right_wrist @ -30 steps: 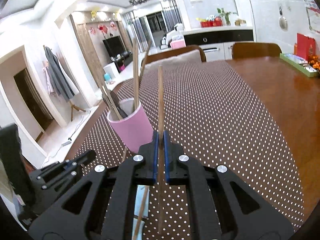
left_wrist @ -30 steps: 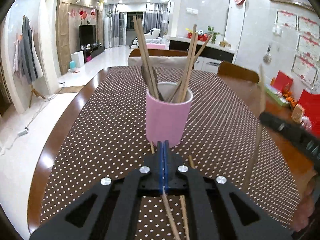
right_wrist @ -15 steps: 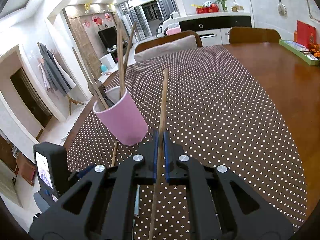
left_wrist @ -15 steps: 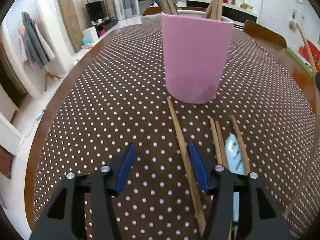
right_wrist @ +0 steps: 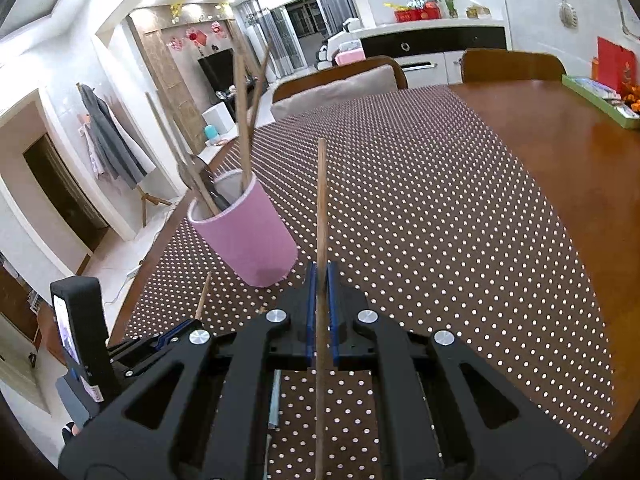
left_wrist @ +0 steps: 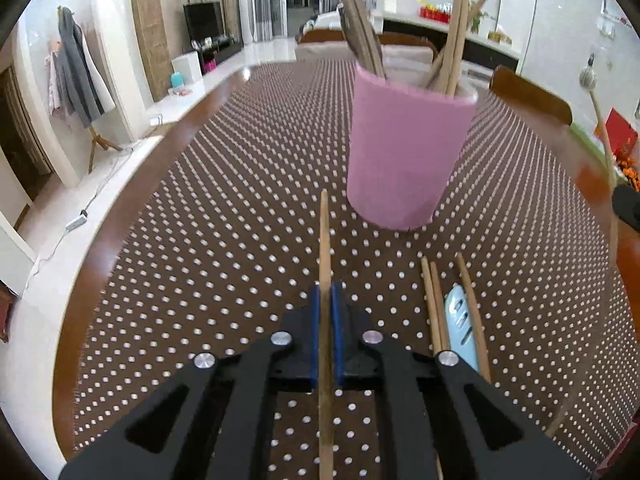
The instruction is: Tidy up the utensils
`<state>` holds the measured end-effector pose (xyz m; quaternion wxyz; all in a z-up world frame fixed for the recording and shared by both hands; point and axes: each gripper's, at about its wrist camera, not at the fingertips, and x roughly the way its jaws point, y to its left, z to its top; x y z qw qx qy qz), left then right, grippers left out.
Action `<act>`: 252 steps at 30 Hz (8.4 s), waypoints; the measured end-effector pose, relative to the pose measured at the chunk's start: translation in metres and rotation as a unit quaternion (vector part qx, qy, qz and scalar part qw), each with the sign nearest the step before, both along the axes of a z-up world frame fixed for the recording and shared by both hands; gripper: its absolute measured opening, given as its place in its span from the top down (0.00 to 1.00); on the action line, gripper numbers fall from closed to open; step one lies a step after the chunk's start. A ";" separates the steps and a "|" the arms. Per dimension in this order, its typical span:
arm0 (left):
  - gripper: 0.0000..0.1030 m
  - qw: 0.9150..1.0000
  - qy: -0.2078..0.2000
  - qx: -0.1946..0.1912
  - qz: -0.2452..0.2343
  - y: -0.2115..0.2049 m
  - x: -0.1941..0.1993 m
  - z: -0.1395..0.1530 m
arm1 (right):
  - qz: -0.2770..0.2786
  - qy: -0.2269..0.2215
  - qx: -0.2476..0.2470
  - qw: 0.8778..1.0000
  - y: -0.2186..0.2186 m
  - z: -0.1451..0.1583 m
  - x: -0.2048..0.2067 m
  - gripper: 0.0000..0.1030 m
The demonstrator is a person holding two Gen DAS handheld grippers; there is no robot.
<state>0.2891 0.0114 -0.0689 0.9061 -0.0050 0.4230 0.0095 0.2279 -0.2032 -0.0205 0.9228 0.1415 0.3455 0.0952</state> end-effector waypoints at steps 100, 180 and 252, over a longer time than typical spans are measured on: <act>0.94 0.953 -0.281 -0.096 -0.054 0.005 0.010 0.173 | 0.018 -0.282 0.013 0.959 0.055 0.084 0.082 0.94; 0.54 0.994 -0.041 -0.042 -0.089 0.003 -0.077 0.016 | 0.145 0.190 -0.028 0.971 0.076 -0.076 0.031 0.73; 0.94 0.998 0.019 0.018 -0.065 -0.104 -0.001 0.049 | 0.111 0.074 0.027 0.991 -0.021 0.009 0.028 0.95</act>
